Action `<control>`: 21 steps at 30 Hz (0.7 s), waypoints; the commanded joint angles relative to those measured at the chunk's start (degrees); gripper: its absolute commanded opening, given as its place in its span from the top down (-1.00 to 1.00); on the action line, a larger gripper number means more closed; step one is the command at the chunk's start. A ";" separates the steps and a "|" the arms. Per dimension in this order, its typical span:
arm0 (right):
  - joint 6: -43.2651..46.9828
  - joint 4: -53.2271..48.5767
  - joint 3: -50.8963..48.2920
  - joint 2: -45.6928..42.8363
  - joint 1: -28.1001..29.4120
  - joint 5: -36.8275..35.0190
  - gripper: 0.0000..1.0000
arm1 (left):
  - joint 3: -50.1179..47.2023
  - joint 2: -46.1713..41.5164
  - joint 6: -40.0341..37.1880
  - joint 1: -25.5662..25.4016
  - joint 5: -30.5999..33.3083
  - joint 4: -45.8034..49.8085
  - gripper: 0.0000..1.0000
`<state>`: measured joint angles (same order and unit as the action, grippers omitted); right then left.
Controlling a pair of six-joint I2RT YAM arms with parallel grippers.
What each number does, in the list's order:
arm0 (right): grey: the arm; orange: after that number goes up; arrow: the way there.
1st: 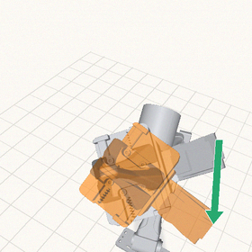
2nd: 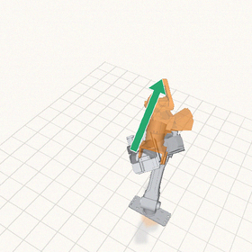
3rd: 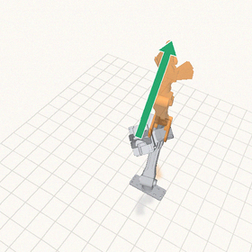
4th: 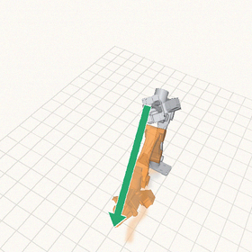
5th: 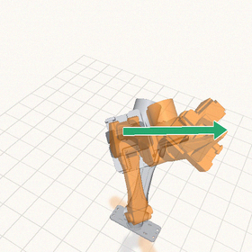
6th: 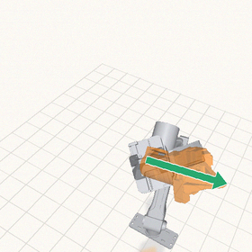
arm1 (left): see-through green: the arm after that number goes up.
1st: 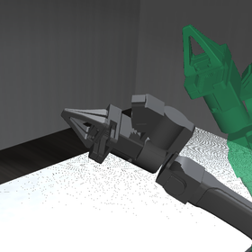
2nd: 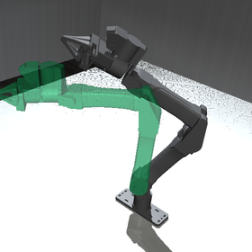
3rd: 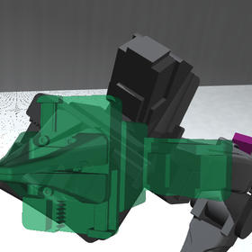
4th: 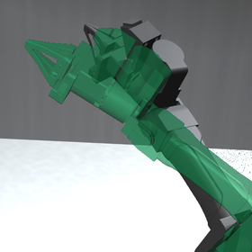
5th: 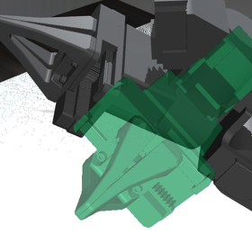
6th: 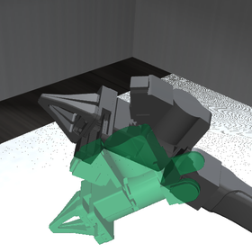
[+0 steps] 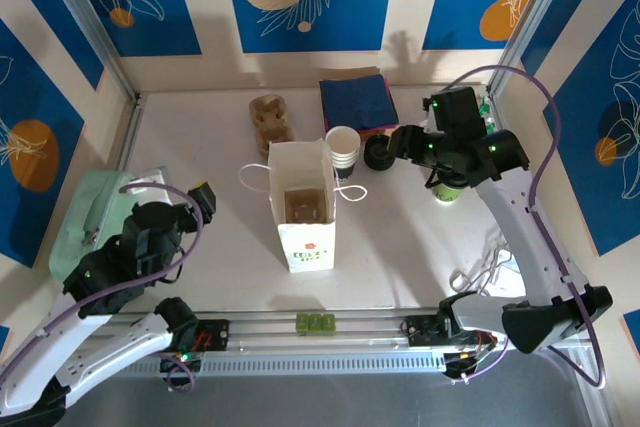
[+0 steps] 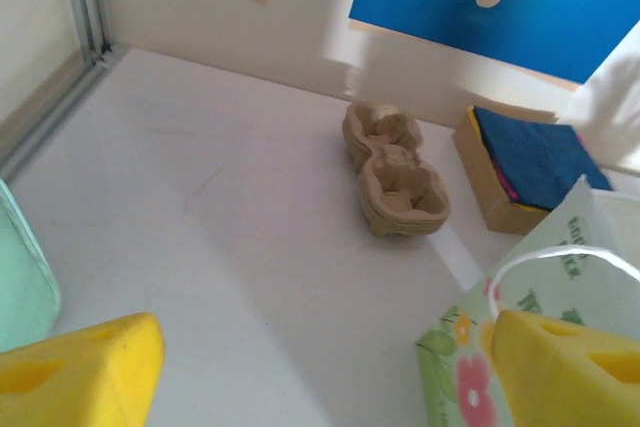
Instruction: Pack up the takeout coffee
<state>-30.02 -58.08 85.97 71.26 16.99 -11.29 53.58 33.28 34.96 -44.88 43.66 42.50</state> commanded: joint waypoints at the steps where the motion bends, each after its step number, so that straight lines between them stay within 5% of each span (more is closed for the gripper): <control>1: 3.44 -3.30 -1.85 -1.63 -4.98 -0.22 -0.18 | -0.49 1.50 -5.27 0.49 5.54 -4.62 -0.83; 4: 3.76 -3.55 -3.86 -2.64 -9.77 -0.35 -0.35 | -1.33 2.81 -11.99 0.65 6.55 -9.47 -1.00; 12: 7.91 3.59 -11.96 -6.83 -14.34 -6.88 -0.95 | -4.35 5.09 -25.38 2.98 3.68 -21.07 -0.98; 21: 13.04 8.00 -16.18 -5.61 -19.18 -10.74 -0.98 | -6.53 7.12 -23.48 8.84 -4.48 -22.79 -0.98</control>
<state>-20.16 -52.71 71.20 65.49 -1.67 -19.07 47.79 40.27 11.64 -37.54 42.83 21.96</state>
